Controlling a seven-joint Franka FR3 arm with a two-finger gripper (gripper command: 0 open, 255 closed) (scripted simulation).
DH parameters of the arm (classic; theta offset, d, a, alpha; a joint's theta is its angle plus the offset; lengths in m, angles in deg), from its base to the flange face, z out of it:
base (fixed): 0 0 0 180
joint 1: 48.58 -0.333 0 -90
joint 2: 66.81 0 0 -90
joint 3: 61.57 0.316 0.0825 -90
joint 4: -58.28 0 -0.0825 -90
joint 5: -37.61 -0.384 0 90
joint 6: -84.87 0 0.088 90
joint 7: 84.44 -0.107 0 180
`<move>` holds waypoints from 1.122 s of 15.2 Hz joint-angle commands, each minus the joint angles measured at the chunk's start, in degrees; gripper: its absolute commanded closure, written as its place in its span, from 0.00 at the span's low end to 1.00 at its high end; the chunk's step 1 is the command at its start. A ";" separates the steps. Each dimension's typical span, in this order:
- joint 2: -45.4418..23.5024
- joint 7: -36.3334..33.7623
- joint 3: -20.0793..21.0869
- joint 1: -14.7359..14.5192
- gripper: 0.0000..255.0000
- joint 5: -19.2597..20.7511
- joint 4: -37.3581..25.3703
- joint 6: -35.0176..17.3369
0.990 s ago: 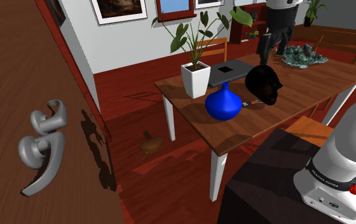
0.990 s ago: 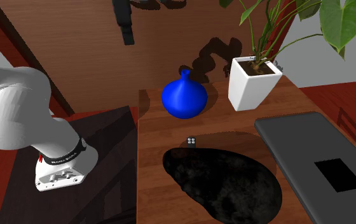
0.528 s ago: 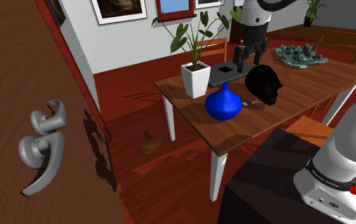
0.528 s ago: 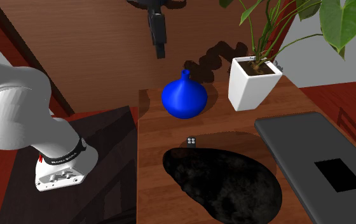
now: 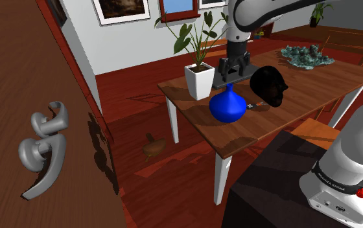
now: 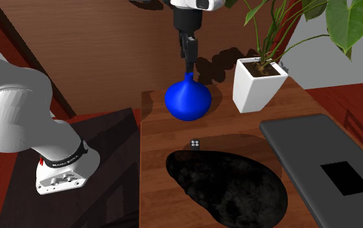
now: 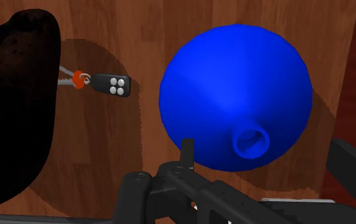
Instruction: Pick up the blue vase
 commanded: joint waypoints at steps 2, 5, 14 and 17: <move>-2.91 0.01 -0.27 0.13 0.00 -0.46 -0.64 -2.50; -3.43 0.00 -0.26 0.13 0.00 -0.46 1.20 -4.85; -4.26 -0.05 -0.21 0.11 1.00 -0.45 3.26 -7.75; -4.24 -0.05 -0.21 0.11 1.00 -0.45 3.28 -7.75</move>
